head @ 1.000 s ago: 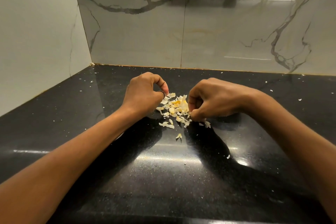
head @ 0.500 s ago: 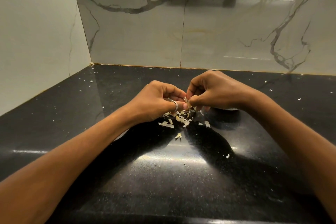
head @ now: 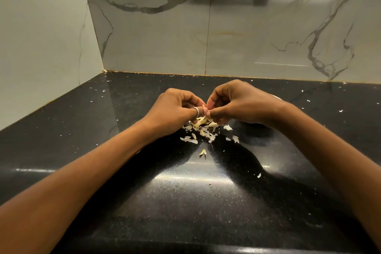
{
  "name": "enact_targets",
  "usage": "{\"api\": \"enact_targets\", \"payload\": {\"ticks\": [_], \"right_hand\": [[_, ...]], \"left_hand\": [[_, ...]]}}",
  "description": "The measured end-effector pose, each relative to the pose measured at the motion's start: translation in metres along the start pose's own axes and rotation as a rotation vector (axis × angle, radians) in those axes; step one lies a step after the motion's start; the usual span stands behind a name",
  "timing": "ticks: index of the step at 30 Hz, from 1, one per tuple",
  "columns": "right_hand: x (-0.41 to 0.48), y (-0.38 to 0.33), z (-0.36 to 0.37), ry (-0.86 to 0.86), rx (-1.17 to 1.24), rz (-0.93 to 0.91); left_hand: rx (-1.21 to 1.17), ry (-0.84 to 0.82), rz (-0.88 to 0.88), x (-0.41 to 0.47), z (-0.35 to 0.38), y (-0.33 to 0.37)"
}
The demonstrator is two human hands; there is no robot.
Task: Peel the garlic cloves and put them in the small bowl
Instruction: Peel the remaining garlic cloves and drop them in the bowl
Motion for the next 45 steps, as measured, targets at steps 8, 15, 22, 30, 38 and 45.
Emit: {"api": "enact_targets", "payload": {"ticks": [8, 15, 22, 30, 38, 45], "right_hand": [[-0.001, -0.001, -0.003, 0.014, -0.218, -0.026], [-0.001, -0.004, 0.002, 0.05, -0.41, -0.087], [0.0, -0.003, 0.011, 0.025, -0.525, -0.141], [0.002, -0.002, 0.015, -0.021, -0.519, -0.132], [0.0, -0.004, 0.015, 0.034, -0.541, -0.137], [-0.001, -0.009, 0.004, 0.165, -0.364, -0.144]], "left_hand": [[0.025, 0.031, -0.025, 0.001, -0.002, -0.003], [0.068, 0.084, -0.049, 0.002, -0.006, -0.007], [0.167, 0.124, -0.024, 0.003, -0.01, -0.006], [0.199, 0.118, -0.011, 0.002, -0.009, -0.004], [0.216, 0.132, 0.024, 0.003, -0.009, -0.001], [0.15, 0.032, 0.048, 0.0, -0.005, 0.007]]}}
Point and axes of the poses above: each hand's wrist, its own x-axis towards the middle knuckle, its own z-axis out of the palm, y = z × x, the point moved 5 cm from there along x, towards the middle knuckle, and after that the axes turned 1 degree about y, right-handed, at the moved point
